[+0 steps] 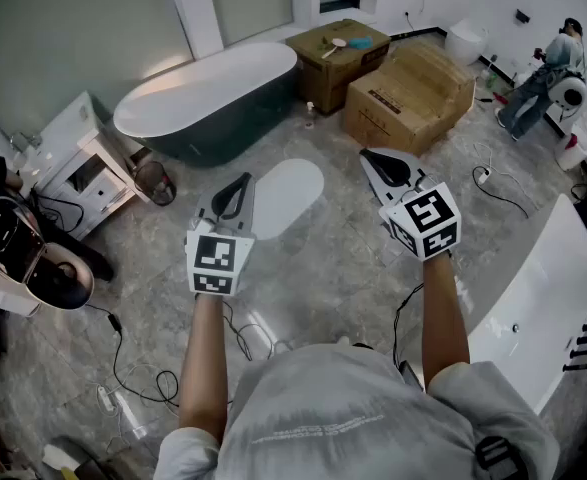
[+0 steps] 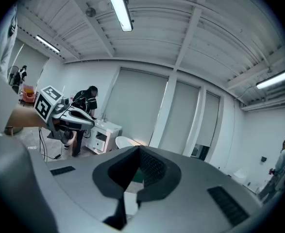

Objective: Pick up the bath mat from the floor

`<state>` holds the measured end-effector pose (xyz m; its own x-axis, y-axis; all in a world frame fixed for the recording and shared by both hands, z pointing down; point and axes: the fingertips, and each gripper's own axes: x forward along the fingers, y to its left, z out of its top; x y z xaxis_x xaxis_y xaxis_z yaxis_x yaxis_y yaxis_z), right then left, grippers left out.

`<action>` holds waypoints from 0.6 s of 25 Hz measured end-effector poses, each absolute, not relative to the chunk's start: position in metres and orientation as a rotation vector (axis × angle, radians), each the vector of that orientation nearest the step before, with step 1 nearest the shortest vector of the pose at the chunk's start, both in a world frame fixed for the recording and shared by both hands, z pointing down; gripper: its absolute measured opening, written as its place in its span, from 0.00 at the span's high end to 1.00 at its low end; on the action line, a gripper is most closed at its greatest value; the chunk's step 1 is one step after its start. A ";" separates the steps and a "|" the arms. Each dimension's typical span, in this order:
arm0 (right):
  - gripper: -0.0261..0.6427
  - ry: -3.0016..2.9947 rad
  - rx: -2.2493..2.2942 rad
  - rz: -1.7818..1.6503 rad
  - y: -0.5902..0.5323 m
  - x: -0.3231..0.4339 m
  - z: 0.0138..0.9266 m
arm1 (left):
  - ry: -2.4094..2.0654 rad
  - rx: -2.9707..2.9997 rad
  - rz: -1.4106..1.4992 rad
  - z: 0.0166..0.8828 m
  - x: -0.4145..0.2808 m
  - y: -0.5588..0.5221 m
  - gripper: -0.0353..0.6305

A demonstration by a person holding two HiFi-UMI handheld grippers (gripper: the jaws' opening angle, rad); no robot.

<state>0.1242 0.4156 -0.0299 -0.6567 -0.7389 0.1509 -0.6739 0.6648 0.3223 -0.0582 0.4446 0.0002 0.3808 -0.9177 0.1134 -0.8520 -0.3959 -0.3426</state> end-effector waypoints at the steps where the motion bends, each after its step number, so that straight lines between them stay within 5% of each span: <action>1: 0.94 -2.612 1.135 -0.347 0.413 0.127 -0.031 | 1.578 -2.412 -0.422 0.000 -0.057 0.442 0.92; 15: 0.94 -2.678 1.167 -0.293 0.382 0.193 -0.025 | 1.651 -2.380 -0.443 0.014 -0.011 0.421 0.92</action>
<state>0.1931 0.3820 -0.0245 -0.6665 -0.7377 0.1078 -0.6969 0.6679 0.2614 -0.0112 0.4210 0.0136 0.3267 -0.9369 0.1246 -0.8734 -0.3496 -0.3390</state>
